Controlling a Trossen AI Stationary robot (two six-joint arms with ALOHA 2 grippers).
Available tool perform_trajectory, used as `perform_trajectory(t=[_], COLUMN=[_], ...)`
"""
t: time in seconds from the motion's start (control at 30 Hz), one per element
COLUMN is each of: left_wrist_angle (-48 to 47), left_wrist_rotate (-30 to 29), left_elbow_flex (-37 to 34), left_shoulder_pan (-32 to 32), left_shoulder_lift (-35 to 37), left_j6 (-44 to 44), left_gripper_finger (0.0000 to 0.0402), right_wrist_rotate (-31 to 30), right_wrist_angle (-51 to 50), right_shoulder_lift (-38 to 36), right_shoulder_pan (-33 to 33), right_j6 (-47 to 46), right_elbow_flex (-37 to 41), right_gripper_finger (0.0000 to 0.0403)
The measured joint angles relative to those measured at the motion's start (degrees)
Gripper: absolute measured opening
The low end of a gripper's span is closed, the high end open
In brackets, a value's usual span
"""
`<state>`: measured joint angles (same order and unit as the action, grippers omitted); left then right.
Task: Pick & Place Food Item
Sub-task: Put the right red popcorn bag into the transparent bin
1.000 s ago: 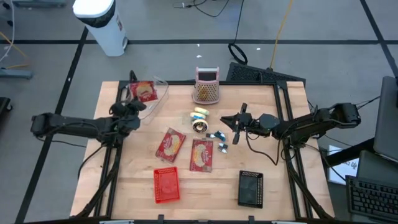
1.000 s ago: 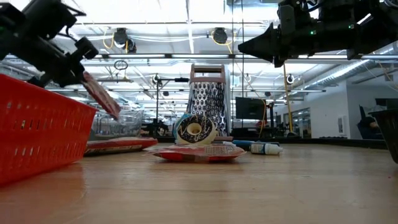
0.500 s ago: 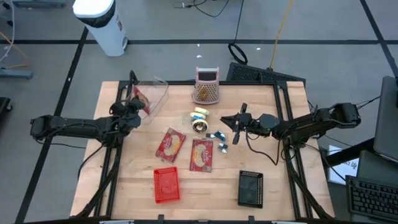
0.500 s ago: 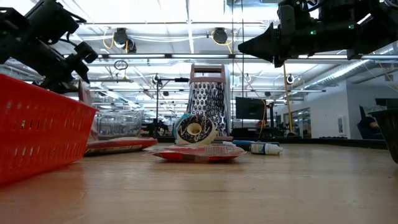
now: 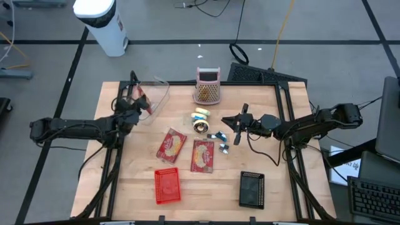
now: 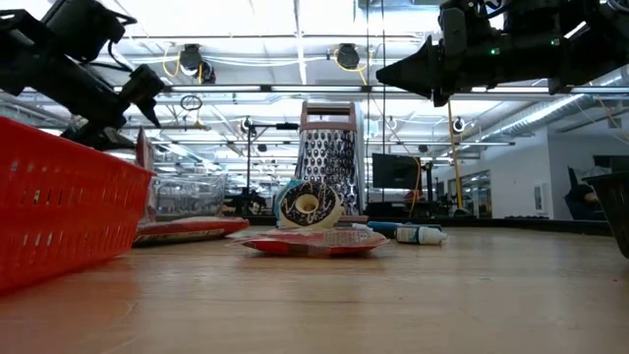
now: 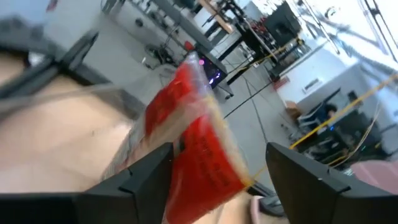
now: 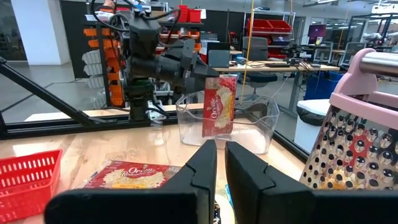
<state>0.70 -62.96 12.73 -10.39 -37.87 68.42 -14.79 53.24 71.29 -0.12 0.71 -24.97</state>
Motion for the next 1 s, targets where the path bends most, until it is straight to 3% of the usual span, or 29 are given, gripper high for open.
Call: perform_trajectory(t=[0.1, 0.37, 0.5, 0.8, 1.0], left_wrist_angle=[1.60, 0.91, 0.89, 0.82, 0.31], left_wrist_rotate=[0.02, 4.46, 8.60, 13.19, 17.26], left_elbow_flex=[0.00, 0.00, 0.00, 0.01, 2.22], left_shoulder_pan=[-0.96, -3.53, -4.55, -7.36, -9.61], left_shoulder_lift=[0.01, 0.00, 0.00, 0.06, 0.06], left_j6=[-5.92, -10.33, -13.23, -17.74, -20.83], left_gripper_finger=[0.0262, 0.0237, 0.0183, 0.0016, 0.0006], right_wrist_rotate=[-0.01, -0.02, -0.04, -0.02, 0.00], right_wrist_angle=[0.01, 0.01, -0.01, -0.06, -0.43], right_shoulder_lift=[0.00, 0.00, 0.00, 0.00, 0.00], right_shoulder_pan=[0.00, 0.00, 0.00, 0.00, 0.00], right_j6=[0.00, -0.02, -0.04, -1.54, -1.55], right_elbow_flex=[0.00, 0.00, 0.00, 0.00, 0.00], right_gripper_finger=[0.0023, 0.0022, 0.0023, 0.0024, 0.0021])
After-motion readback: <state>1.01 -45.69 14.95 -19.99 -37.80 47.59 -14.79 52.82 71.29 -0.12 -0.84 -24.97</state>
